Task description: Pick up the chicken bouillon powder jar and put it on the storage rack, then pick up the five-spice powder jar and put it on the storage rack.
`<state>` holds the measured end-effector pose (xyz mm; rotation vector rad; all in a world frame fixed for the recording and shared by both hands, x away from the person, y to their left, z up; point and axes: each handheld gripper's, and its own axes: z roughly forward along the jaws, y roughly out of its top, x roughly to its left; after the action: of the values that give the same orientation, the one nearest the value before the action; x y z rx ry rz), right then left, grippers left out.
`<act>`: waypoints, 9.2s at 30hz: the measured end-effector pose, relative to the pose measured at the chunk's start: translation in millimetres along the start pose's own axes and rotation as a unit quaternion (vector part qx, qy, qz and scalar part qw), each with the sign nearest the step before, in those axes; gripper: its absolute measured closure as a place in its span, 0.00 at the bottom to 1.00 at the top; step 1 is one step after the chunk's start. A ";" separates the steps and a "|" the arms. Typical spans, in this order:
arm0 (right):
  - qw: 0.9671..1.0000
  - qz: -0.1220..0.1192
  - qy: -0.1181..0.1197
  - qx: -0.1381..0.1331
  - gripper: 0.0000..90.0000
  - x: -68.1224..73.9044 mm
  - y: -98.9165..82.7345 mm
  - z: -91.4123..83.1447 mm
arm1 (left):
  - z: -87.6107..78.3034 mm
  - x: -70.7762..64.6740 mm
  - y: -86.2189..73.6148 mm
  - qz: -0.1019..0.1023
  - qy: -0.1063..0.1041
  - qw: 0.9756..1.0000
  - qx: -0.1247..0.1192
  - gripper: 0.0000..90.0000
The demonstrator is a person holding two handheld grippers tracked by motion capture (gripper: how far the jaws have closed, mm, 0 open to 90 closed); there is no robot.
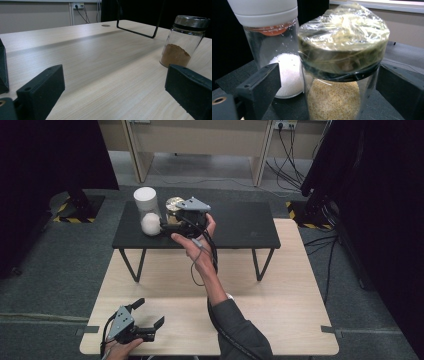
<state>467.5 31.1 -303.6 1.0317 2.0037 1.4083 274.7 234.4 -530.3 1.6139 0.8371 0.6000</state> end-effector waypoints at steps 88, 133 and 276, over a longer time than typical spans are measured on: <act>0.992 0.006 0.113 -0.063 0.02 -4.9 -87.6 -91.2 | 0.1 0.0 0.0 -0.001 0.002 1.000 0.000 0.02; 0.991 0.003 0.112 -0.068 0.02 -14.1 -143.4 -122.4 | 0.2 0.2 0.0 -0.002 0.003 1.000 0.000 0.02; 0.997 0.016 0.064 -0.031 0.02 -47.2 -251.7 -160.8 | 0.2 -0.3 0.0 -0.001 0.001 1.000 0.000 0.02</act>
<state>300.3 -145.6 -483.2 0.9729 2.0265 1.5789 274.7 234.1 -530.3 1.6129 0.8397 0.6005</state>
